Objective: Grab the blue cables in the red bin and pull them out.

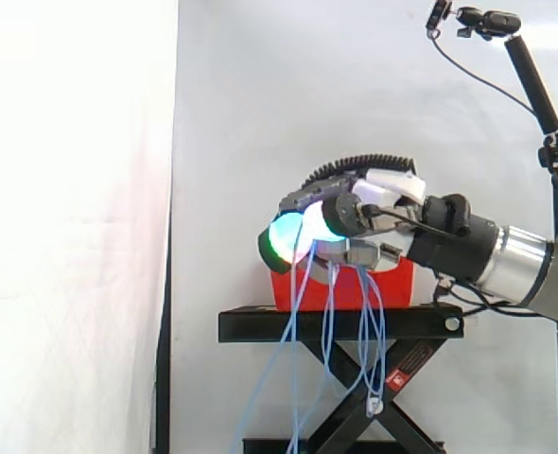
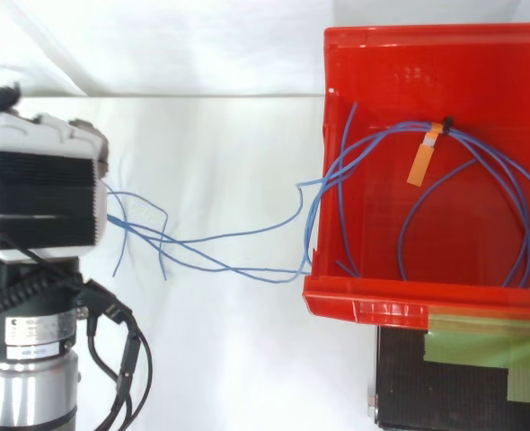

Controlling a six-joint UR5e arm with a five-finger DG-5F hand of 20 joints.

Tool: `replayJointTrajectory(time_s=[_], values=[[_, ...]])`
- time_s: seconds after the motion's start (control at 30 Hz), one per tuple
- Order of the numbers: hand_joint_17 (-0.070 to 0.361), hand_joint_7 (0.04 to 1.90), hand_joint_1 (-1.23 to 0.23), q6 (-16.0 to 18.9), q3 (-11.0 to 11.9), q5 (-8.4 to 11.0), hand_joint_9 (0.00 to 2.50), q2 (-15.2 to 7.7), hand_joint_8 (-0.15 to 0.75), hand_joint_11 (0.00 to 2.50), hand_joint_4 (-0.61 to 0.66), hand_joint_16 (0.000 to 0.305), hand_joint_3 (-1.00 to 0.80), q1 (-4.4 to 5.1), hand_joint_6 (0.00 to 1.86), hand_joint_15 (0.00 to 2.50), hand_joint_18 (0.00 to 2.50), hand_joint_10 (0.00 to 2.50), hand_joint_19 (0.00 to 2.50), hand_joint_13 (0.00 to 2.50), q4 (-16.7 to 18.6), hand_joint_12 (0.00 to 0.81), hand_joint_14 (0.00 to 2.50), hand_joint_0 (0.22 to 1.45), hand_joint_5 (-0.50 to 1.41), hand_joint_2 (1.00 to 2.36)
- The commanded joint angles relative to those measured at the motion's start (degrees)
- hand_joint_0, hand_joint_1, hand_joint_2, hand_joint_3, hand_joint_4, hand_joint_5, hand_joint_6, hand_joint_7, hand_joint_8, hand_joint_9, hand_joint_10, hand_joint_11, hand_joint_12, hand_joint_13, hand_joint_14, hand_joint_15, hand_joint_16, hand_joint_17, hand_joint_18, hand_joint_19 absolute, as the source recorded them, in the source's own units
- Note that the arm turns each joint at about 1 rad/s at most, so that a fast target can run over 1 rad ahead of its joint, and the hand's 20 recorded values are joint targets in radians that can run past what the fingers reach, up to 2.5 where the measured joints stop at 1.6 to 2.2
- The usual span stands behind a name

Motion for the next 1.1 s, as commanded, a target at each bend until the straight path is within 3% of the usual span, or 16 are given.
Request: replayJointTrajectory(time_s=[0.0, 0.07, 0.1, 0.27, 0.63, 0.9, 1.07], values=[[0.090, 0.78, -0.98, 12.8, -0.1, 6.85, 1.55, 0.0, 0.326, 1.95, 0.24, 0.040, -1.00, 1.35, 0.23, 0.52, 1.09, 0.01, 1.48, 1.11, -6.6, 0.294, 2.50, 0.79, 0.99, 1.00], [0.091, 0.79, -0.98, 14.5, -0.1, 8.08, 1.55, 0.0, 0.327, 1.94, 0.25, 0.040, -1.00, 1.62, 0.23, 0.52, 1.09, 0.01, 1.48, 1.11, -7.9, 0.296, 2.50, 0.79, 0.99, 1.00], [0.091, 0.79, -0.98, 16.7, -0.2, 9.66, 1.55, 0.0, 0.322, 1.95, 0.24, 0.040, -1.00, 1.88, 0.23, 0.52, 1.09, 0.01, 1.48, 1.11, -9.1, 0.294, 2.50, 0.79, 0.99, 1.00], [0.090, 0.79, -0.98, 21.2, -0.1, 12.03, 1.55, 0.0, 0.326, 1.95, 0.25, 0.040, -1.00, 2.41, 0.23, 0.51, 1.09, 0.01, 1.48, 1.11, -10.0, 0.296, 2.50, 0.79, 0.99, 1.00], [0.090, 0.80, -0.98, 22.6, -0.1, 12.03, 1.54, 0.0, 0.342, 1.94, 0.24, 0.040, -1.00, 2.67, 0.21, 0.51, 1.09, 0.01, 1.48, 1.11, -10.2, 0.294, 2.50, 0.79, 0.99, 1.00], [0.095, 0.82, -0.97, 22.6, -0.2, 10.71, 1.53, 0.0, 0.340, 1.93, 0.25, 0.042, -1.00, 2.67, 0.16, 0.51, 1.08, 0.01, 1.45, 1.12, -14.2, 0.301, 2.50, 0.78, 1.00, 1.00], [0.093, 0.84, -0.96, 22.7, -0.2, 10.54, 1.53, 0.0, 0.346, 1.92, 0.25, 0.041, -1.00, 2.67, 0.10, 0.50, 1.08, 0.01, 1.44, 1.11, -14.9, 0.301, 2.50, 0.77, 1.01, 1.00]])
